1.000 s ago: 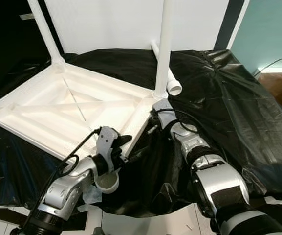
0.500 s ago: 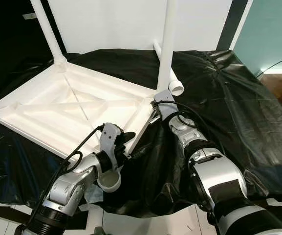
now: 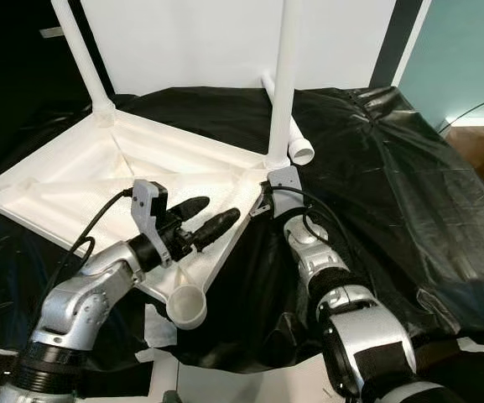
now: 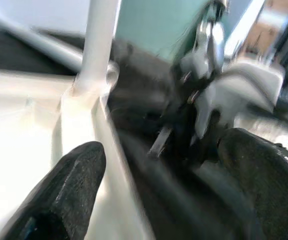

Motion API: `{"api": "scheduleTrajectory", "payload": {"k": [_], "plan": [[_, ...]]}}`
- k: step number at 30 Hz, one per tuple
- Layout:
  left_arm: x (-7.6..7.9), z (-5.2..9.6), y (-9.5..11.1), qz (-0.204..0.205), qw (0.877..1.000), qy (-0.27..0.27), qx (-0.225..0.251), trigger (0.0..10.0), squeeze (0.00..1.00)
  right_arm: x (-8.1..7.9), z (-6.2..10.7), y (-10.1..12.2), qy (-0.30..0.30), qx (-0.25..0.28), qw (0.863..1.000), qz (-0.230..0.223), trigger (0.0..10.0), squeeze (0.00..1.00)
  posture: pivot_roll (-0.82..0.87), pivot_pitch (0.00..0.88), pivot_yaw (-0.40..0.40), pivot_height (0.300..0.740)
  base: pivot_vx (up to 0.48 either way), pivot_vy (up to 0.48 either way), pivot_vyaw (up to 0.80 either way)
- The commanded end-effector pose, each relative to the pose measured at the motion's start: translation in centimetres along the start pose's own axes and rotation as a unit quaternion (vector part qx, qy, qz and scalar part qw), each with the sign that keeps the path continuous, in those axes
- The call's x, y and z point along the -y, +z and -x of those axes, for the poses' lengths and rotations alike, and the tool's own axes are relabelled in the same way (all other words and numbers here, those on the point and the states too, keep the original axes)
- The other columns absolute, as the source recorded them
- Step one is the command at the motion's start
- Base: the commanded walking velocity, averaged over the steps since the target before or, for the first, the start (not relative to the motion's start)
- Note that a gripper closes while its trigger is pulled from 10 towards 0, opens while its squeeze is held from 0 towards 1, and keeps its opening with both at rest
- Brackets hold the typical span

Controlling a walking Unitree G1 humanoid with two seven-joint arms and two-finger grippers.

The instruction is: Building children table

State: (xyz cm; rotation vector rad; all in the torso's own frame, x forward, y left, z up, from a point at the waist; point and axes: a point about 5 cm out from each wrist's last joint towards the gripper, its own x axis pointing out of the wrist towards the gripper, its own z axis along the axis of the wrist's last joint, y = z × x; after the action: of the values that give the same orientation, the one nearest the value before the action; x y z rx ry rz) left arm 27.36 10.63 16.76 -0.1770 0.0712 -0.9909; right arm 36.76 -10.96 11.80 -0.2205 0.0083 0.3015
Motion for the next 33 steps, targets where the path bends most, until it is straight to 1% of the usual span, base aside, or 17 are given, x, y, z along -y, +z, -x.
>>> {"api": "scheduleTrajectory", "payload": {"k": [1,3,6,7,8,9,14,16,17,19,23,26,27,30,31,32,33], "plan": [[2.2,2.0,-0.4,-0.01,0.96,-0.277,-0.031,10.0,0.34,0.2,0.6,-0.7,-0.012,-0.008,1.0,-0.016,10.0,0.0,-0.01,0.0,0.046,0.74,0.0,0.0,0.0],[1.7,3.3,-0.7,-0.027,0.952,-0.298,-0.058,10.0,0.34,0.3,1.1,-0.8,-0.02,-0.005,1.0,-0.024,10.0,0.0,-0.02,0.0,0.046,0.74,0.0,0.0,0.0],[0.7,4.5,-0.8,-0.042,0.948,-0.303,-0.086,10.0,0.3,0.5,1.8,-1.0,-0.027,-0.004,0.999,-0.029,10.0,0.0,-0.03,0.0,0.046,0.74,0.0,0.0,0.0],[0.7,4.5,-0.8,-0.042,0.948,-0.303,-0.086,10.0,0.3,0.5,1.8,-1.0,-0.027,-0.004,0.999,-0.029,10.0,0.0,-0.03,0.0,0.046,0.74,0.0,0.0,0.0],[0.1,5.0,-0.9,-0.051,0.946,-0.302,-0.102,10.0,0.23,0.6,2.1,-1.1,-0.03,-0.003,0.999,-0.03,10.0,0.0,-0.03,0.0,0.046,0.74,0.0,0.0,0.0],[-0.6,5.7,-1.0,-0.058,0.944,-0.3,-0.126,10.0,0.2,0.7,2.5,-1.2,-0.032,-0.004,0.999,-0.032,10.0,0.0,-0.04,0.0,0.048,0.74,0.0,0.0,0.0],[-1.9,7.0,-0.9,-0.057,0.939,-0.298,-0.161,10.0,0.23,1.0,3.2,-1.5,-0.038,-0.007,0.999,-0.036,10.0,0.0,-0.04,0.0,0.046,0.74,0.0,0.0,0.0],[-2.8,8.1,-0.2,-0.049,0.935,-0.303,-0.178,10.0,0.27,1.3,3.6,-1.8,-0.048,-0.014,0.998,-0.039,10.0,0.0,-0.05,0.0,0.05,0.74,0.0,0.0,0.0],[-2.8,8.1,-0.2,-0.049,0.935,-0.303,-0.178,10.0,0.27,1.3,3.6,-1.8,-0.048,-0.014,0.998,-0.039,10.0,0.0,-0.05,0.0,0.05,0.74,0.0,0.0,0.0],[-3.4,9.2,0.5,-0.046,0.93,-0.309,-0.195,10.0,0.27,1.4,3.9,-1.8,-0.055,-0.019,0.998,-0.04,10.0,0.0,-0.05,0.001,0.055,0.74,0.0,0.0,0.0],[-4.1,10.0,0.3,-0.057,0.924,-0.305,-0.224,10.0,0.27,1.4,4.3,-1.5,-0.06,-0.023,0.997,-0.043,10.0,0.0,-0.05,0.002,0.058,0.74,0.0,0.0,0.0],[-4.4,10.1,0.1,-0.06,0.922,-0.307,-0.228,10.0,0.27,1.4,4.4,-1.4,-0.06,-0.025,0.997,-0.044,10.0,0.0,-0.05,0.002,0.059,0.74,0.0,0.0,0.0],[-5.7,9.6,-0.6,-0.078,0.926,-0.282,-0.239,10.0,0.51,0.9,4.5,-1.3,-0.058,-0.027,0.997,-0.048,10.0,0.0,-0.05,0.001,0.057,0.74,0.0,0.0,0.0],[-6.4,9.5,-1.3,-0.093,0.921,-0.269,-0.265,10.0,0.54,0.7,4.5,-1.3,-0.056,-0.028,0.997,-0.051,10.0,0.0,-0.05,0.001,0.057,0.74,0.0,0.0,0.0],[-6.9,9.9,-2.1,-0.116,0.911,-0.258,-0.3,10.0,0.65,0.5,4.5,-1.2,-0.053,-0.028,0.997,-0.053,10.0,0.0,-0.05,0.0,0.056,0.74,0.0,0.0,0.0],[-6.9,9.9,-2.1,-0.116,0.911,-0.258,-0.3,10.0,0.65,0.5,4.5,-1.2,-0.053,-0.028,0.997,-0.053,10.0,0.0,-0.05,0.0,0.056,0.74,0.0,0.0,0.0],[-7.2,10.1,-2.6,-0.132,0.903,-0.251,-0.323,10.0,0.65,0.3,4.5,-1.1,-0.051,-0.028,0.997,-0.053,10.0,0.0,-0.05,0.0,0.056,0.74,0.0,0.0,0.0]]}}
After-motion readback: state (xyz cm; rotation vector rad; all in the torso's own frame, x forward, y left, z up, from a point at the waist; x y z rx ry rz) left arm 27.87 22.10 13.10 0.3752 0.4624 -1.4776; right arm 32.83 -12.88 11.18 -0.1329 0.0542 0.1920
